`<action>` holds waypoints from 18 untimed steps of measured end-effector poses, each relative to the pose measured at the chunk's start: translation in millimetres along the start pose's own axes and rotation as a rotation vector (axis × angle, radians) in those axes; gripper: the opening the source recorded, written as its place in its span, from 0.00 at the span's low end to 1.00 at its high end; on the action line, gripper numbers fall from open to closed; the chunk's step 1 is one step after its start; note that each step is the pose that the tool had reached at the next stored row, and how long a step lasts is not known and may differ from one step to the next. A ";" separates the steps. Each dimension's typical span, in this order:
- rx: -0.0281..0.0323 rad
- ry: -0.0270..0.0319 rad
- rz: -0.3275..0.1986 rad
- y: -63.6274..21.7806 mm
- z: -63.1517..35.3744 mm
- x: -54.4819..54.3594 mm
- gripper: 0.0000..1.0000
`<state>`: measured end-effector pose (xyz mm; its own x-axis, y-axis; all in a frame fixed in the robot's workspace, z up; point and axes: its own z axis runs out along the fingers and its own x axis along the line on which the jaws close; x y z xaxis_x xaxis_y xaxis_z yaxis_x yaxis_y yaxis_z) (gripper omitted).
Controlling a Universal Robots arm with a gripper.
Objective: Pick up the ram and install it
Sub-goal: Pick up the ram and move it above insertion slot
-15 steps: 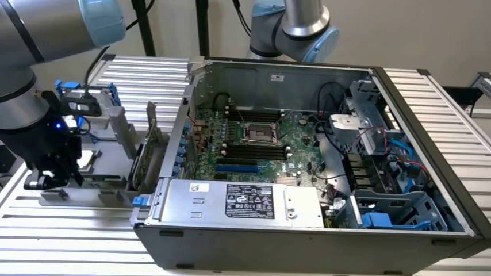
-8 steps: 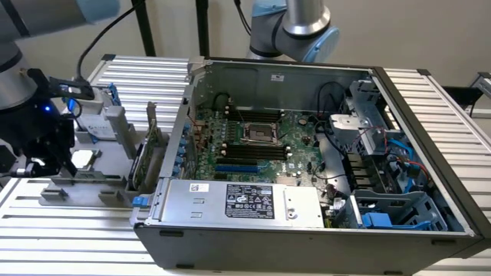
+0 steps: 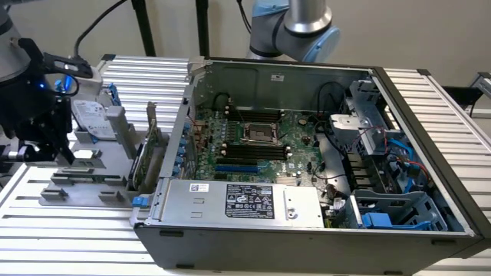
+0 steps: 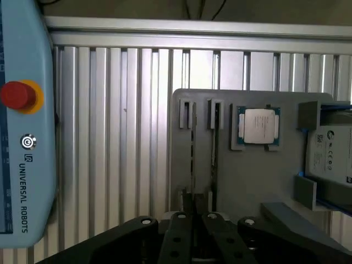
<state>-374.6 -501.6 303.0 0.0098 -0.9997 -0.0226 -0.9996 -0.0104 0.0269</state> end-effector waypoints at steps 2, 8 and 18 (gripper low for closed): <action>0.0000 -0.0021 -0.001 -6.2 -9.1 -0.2 0.13; 0.0000 -0.0120 -0.006 -27.1 -37.1 -0.6 0.13; 0.0002 -0.0377 -0.015 -65.7 -75.3 -0.8 0.13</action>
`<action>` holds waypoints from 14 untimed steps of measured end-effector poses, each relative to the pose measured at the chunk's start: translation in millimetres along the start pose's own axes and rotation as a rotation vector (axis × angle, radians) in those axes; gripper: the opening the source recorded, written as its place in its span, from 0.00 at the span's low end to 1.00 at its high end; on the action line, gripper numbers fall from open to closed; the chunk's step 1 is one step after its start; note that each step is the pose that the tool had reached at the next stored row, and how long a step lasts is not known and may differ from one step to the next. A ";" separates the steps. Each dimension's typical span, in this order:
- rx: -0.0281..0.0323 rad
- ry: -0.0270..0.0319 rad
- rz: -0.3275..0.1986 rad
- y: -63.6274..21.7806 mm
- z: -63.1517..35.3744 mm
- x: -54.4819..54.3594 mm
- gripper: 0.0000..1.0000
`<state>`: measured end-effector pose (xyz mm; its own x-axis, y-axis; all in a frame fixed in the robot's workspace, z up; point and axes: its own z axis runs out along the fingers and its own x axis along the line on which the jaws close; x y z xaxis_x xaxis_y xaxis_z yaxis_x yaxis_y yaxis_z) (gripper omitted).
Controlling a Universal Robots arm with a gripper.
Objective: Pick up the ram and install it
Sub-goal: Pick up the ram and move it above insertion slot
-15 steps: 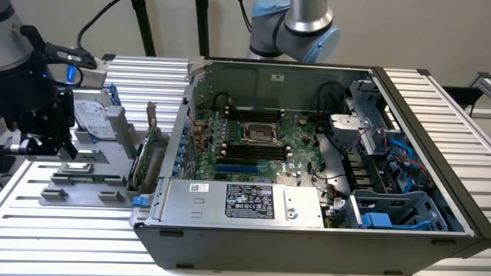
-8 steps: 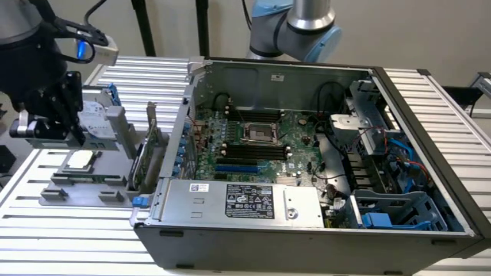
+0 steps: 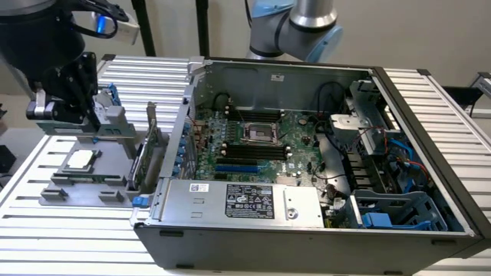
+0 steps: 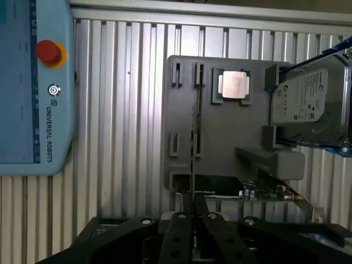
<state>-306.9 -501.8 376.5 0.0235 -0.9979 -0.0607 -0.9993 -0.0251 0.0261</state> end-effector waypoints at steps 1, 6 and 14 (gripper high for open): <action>0.0001 -0.0044 0.000 -4.4 -2.3 0.0 0.13; 0.0004 -0.0231 -0.002 -26.8 -10.3 0.2 0.13; -0.0013 -0.0364 -0.003 -63.3 -13.8 1.0 0.13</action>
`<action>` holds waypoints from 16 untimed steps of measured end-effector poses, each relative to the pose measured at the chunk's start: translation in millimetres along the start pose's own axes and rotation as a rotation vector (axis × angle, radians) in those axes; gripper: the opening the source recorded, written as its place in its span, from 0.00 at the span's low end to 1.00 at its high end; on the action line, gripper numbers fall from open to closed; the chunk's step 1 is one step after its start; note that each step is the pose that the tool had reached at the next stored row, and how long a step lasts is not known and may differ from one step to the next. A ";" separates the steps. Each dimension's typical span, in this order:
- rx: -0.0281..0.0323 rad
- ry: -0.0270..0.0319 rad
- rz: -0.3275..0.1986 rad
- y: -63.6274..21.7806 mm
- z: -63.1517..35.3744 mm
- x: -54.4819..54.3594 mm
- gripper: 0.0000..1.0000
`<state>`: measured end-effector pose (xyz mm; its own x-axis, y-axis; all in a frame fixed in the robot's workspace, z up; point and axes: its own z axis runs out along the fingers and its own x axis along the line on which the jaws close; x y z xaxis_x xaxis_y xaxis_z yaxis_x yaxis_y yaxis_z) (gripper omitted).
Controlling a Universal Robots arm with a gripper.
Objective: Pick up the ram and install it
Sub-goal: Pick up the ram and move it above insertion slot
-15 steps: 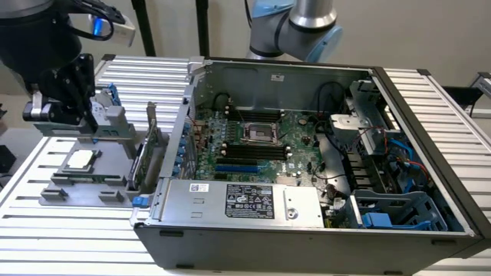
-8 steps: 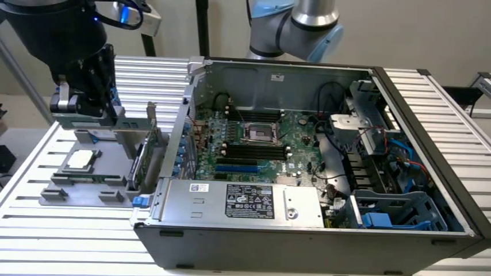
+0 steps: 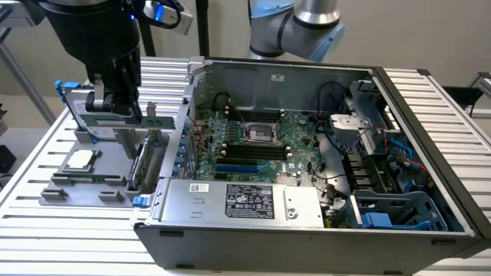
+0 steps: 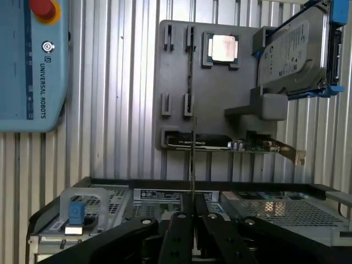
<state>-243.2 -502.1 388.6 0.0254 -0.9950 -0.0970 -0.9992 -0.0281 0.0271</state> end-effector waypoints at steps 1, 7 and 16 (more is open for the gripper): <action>-0.0004 -0.0012 0.000 -4.4 -0.2 0.1 0.13; -0.0033 -0.0087 0.000 -31.8 -1.3 0.8 0.13; -0.0091 -0.0171 0.001 -72.5 -2.5 1.9 0.13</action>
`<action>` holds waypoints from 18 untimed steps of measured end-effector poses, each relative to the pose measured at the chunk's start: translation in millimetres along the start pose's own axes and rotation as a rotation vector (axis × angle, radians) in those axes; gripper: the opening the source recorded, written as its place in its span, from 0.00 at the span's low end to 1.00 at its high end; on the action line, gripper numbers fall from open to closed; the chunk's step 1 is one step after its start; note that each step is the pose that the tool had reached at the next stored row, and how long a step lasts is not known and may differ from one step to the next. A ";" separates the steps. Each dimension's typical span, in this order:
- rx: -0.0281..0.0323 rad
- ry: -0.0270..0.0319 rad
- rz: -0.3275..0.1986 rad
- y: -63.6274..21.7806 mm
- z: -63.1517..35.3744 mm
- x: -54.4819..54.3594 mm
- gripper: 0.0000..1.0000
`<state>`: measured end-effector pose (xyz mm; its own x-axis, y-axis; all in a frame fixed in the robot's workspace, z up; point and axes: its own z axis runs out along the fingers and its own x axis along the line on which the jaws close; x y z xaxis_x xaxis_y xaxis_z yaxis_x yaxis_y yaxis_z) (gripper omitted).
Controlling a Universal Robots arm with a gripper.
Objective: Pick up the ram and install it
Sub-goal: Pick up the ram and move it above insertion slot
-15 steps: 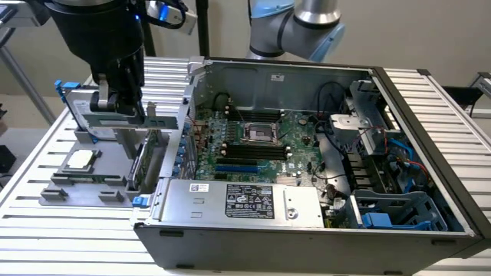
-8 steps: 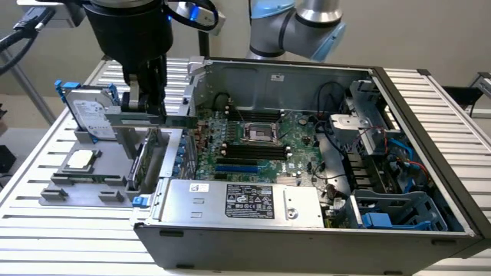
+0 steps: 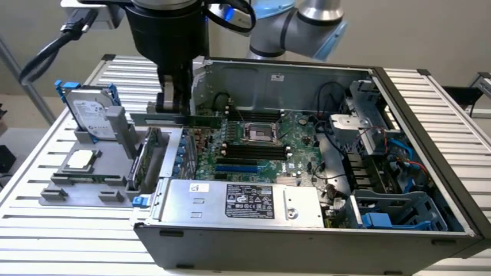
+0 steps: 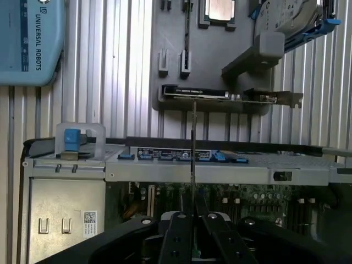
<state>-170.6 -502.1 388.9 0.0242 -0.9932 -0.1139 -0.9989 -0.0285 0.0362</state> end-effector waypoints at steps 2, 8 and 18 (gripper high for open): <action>-0.0015 -0.0012 0.000 -9.3 -0.4 0.2 0.13; -0.0057 -0.0038 0.001 -36.2 -1.5 0.9 0.13; -0.0073 -0.0053 0.001 -81.9 -3.2 2.0 0.13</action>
<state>-88.6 -502.1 388.9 0.0234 -0.9926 -0.1192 -0.9986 -0.0288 0.0436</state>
